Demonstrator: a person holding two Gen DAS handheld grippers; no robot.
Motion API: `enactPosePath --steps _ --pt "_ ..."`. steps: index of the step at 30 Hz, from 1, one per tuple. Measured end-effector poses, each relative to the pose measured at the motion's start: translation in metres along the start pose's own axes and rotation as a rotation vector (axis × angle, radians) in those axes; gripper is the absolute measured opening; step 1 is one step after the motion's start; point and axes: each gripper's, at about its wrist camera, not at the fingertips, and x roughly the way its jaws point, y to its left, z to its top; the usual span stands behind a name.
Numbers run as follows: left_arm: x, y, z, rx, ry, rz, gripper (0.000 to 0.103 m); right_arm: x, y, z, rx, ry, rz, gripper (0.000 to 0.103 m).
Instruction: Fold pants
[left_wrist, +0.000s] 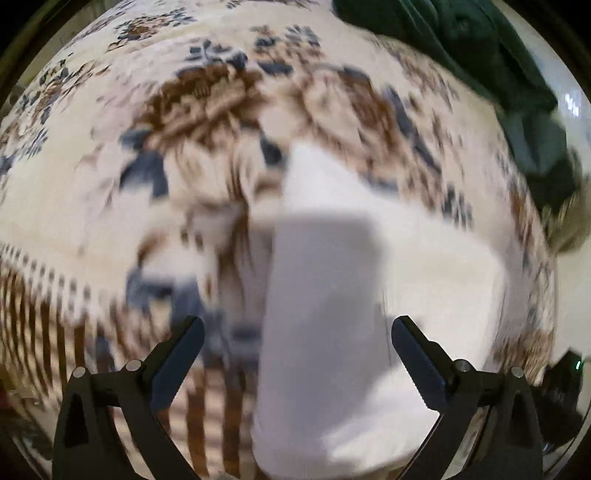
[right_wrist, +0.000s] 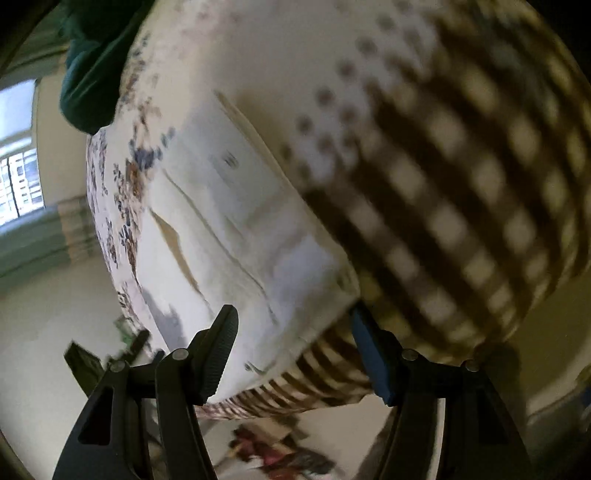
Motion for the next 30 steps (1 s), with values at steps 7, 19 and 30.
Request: enactPosePath --steps 7,19,30 --pt "0.041 -0.006 -0.036 -0.033 0.088 0.058 0.103 0.029 -0.013 -0.002 0.081 0.017 0.027 0.066" --pt "0.058 -0.008 -0.030 -0.046 0.112 0.034 0.103 0.009 0.011 -0.009 -0.003 -0.067 -0.048 0.025" --pt "0.097 0.002 -0.011 -0.108 0.181 -0.140 0.103 0.045 0.001 0.014 0.080 0.060 0.145 0.051"
